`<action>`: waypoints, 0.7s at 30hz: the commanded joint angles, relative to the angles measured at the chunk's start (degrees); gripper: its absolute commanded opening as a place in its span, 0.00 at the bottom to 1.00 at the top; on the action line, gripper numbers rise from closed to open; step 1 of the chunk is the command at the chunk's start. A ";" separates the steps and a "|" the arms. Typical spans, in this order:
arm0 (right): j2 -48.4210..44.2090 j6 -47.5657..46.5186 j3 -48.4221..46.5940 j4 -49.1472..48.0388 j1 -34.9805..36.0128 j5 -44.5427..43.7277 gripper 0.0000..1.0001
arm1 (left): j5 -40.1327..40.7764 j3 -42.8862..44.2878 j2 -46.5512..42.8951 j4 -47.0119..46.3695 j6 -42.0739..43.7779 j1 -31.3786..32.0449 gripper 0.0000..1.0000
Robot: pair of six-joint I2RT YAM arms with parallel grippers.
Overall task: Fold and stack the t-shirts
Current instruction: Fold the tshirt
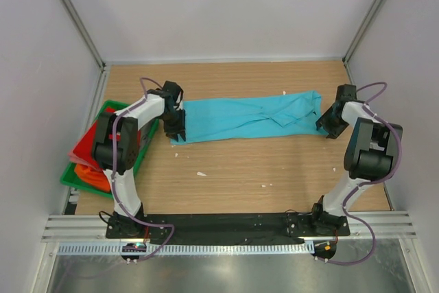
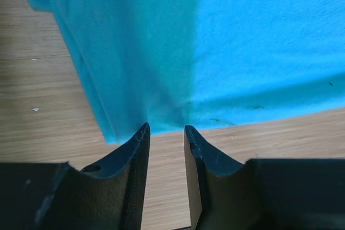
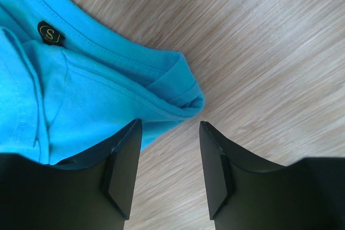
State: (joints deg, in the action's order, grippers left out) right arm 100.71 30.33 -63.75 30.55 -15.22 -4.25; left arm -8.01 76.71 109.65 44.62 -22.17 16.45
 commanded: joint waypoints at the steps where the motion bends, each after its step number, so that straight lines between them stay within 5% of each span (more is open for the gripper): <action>1: 1.07 0.17 -0.76 -2.25 -0.16 -2.24 0.51 | 1.77 1.08 0.74 0.47 0.29 -0.36 0.33; 8: 4.85 -0.44 -1.11 -3.56 -0.16 -5.76 0.28 | 2.91 0.20 3.12 0.99 0.64 -0.63 0.32; 11: 5.73 -0.44 -1.73 -2.69 -0.24 -8.04 0.02 | 3.88 -0.15 3.82 1.52 0.82 -0.80 0.32; 16: 5.03 -2.36 -2.52 0.13 -0.25 -19.38 0.01 | 5.64 -1.65 4.96 2.05 1.25 -1.24 0.30; 19: 5.03 -3.78 -3.23 -0.22 -0.25 -17.47 0.01 | 3.98 -2.17 4.09 1.18 1.60 -1.16 0.28; 21: 4.68 -3.78 -4.19 0.56 0.19 -13.87 0.12 | 2.57 -2.09 2.77 0.64 1.70 -0.89 0.29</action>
State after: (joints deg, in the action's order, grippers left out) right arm 104.40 28.60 -65.95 29.39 -14.90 -15.49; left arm -6.48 76.69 111.74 44.82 -22.00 15.97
